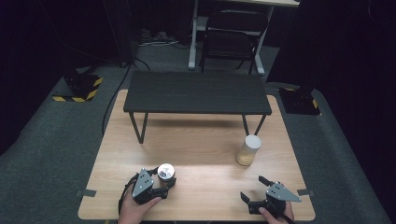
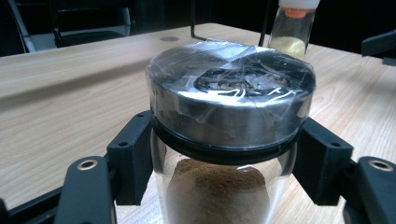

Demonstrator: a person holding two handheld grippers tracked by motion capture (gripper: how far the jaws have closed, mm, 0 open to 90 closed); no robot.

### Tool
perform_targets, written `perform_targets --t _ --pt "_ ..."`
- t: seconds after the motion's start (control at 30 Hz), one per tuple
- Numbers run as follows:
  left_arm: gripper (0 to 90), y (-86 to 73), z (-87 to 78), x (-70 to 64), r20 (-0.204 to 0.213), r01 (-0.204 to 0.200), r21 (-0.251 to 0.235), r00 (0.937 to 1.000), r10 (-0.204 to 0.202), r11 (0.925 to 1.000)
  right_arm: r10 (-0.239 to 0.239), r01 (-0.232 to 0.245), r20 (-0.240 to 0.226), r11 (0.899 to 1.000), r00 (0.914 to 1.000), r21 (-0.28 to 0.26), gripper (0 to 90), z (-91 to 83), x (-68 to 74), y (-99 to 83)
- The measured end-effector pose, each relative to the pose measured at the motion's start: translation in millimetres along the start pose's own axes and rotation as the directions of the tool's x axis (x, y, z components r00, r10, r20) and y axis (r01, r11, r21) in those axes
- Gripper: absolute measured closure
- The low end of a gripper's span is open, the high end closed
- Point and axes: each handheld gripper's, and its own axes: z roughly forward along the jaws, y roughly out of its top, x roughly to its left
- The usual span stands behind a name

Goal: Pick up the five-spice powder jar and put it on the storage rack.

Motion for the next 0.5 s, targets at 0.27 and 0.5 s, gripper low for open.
perform_targets --t 0.27,0.5 --pt "30.9 6.9 -3.0 -5.3 -0.012 0.020 -0.036 0.9997 -0.020 0.9991 -0.002 0.002 0.001 1.000 1.0000 -0.001 0.1 -0.2 0.3 -0.3" --pt "30.9 17.9 -0.7 -8.7 -0.033 0.017 -0.027 0.9993 -0.018 0.9995 0.000 0.000 0.001 1.000 1.0000 -0.004 0.1 -0.4 0.1 -0.7"
